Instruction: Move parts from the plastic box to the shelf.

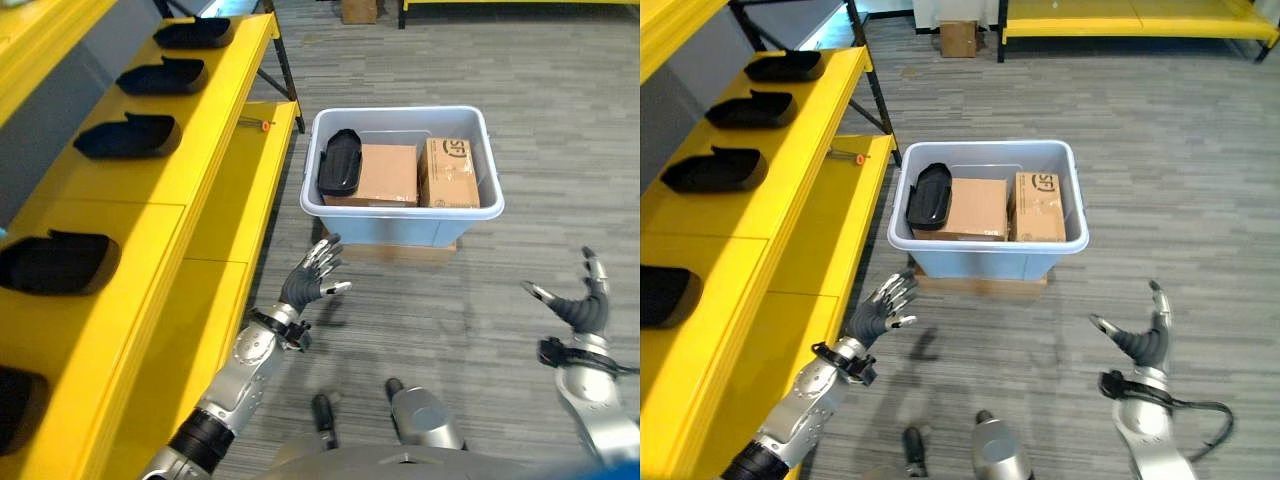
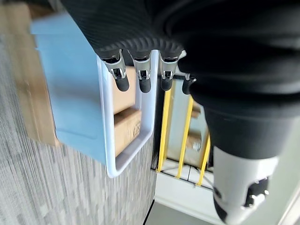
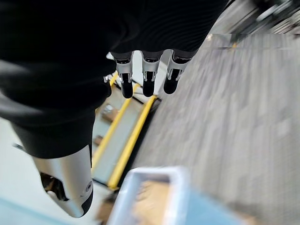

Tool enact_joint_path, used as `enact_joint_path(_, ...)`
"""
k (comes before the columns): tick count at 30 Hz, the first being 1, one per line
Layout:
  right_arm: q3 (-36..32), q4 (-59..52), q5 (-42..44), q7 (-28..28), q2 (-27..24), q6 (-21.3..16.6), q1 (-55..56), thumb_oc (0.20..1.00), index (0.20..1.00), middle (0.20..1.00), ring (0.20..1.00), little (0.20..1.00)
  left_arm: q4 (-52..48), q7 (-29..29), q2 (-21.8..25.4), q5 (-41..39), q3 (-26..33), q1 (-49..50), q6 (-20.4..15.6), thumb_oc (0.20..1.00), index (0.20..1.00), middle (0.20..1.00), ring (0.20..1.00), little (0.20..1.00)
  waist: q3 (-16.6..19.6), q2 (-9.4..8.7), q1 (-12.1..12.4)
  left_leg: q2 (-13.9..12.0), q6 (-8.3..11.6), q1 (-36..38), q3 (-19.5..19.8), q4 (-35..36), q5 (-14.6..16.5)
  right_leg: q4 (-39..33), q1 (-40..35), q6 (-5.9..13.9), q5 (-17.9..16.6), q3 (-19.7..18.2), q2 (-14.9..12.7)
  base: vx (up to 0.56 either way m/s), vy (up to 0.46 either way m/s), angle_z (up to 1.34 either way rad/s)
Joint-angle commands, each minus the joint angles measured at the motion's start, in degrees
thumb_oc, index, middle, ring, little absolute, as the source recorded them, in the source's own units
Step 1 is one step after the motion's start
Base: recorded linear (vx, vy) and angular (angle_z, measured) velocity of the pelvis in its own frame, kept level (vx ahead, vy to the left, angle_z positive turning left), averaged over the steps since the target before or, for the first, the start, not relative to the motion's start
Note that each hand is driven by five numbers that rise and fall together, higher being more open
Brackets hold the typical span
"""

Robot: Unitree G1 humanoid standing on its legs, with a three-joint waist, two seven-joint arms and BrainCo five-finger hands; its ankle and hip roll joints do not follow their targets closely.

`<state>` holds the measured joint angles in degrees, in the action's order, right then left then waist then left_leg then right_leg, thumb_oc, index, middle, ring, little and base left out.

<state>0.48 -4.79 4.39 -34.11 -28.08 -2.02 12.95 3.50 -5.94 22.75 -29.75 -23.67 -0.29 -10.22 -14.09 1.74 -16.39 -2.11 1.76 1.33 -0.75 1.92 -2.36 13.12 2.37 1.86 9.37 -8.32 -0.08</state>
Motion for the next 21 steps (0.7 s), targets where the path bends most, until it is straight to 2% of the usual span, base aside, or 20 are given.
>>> enact_joint_path(1,-1.54,-1.46,0.65,-1.77,-2.38,-2.94,-1.95,1.0,1.0,1.0,1.0,1.0,-4.65,-2.04,1.64,2.22,2.37,0.27,-3.44,1.0,1.0,1.0,1.0,1.0,0.06,0.6,0.28,2.04,-3.38,-0.49,-4.76,1.04,5.45,-5.41,1.66,2.43,-5.29,-0.22,1.42,0.13,0.097,0.15)
enact_joint_path(4,-0.46,-1.45,0.02,-1.36,-2.27,-2.3,-2.73,1.0,1.0,1.0,1.0,1.0,-4.48,-1.56,1.84,3.31,2.33,0.28,-4.0,1.0,1.0,1.0,1.0,1.0,0.41,0.62,0.35,2.52,-4.14,-0.01,-6.26,0.37,6.54,-4.82,1.81,2.59,-4.98,0.31,1.1,0.15,0.121,-0.11)
enact_joint_path(6,-0.07,-1.53,0.22,-0.61,-2.38,-1.52,-2.94,1.0,1.0,1.0,1.0,1.0,-4.58,-1.31,1.86,1.23,2.91,0.86,-3.3,1.0,1.0,1.0,1.0,1.0,0.69,0.63,0.45,2.91,-4.66,0.66,-7.32,0.01,7.27,-4.93,1.4,2.61,-4.92,0.67,0.92,0.14,0.1,-0.13)
enact_joint_path(16,0.1,-1.4,0.71,-0.23,-2.48,-2.35,-3.84,1.0,1.0,1.0,1.0,1.0,-4.05,-1.72,2.68,2.36,4.53,3.94,-2.07,1.0,1.0,1.0,1.0,1.0,1.26,0.36,1.79,3.45,-5.73,1.74,-7.87,-0.08,8.11,-4.84,0.92,2.57,-4.78,1.06,0.91,0.06,0.077,-0.06)
enact_joint_path(18,-0.32,-1.54,1.84,-0.19,-2.29,-3.54,-4.72,1.0,1.0,1.0,1.0,1.0,-4.33,-3.5,3.63,2.69,4.79,4.38,-1.37,1.0,1.0,1.0,1.0,1.0,1.15,0.53,2.46,3.39,-6.66,0.93,-8.17,-2.31,8.89,0.8,2.26,2.03,-2.26,2.16,1.12,-0.01,0.251,-0.03)
enact_joint_path(21,0.56,-0.68,2.04,0.07,-1.95,-4.37,-6.48,1.0,1.0,1.0,1.0,1.0,-3.72,-3.95,3.65,2.97,5.12,4.36,-1.66,1.0,1.0,1.0,1.0,1.0,0.2,0.46,3.58,4.4,-8.5,0.99,-8.06,-3.65,9.99,14.22,8.92,3.96,-6.43,4.64,-0.14,-0.01,0.204,-0.25)
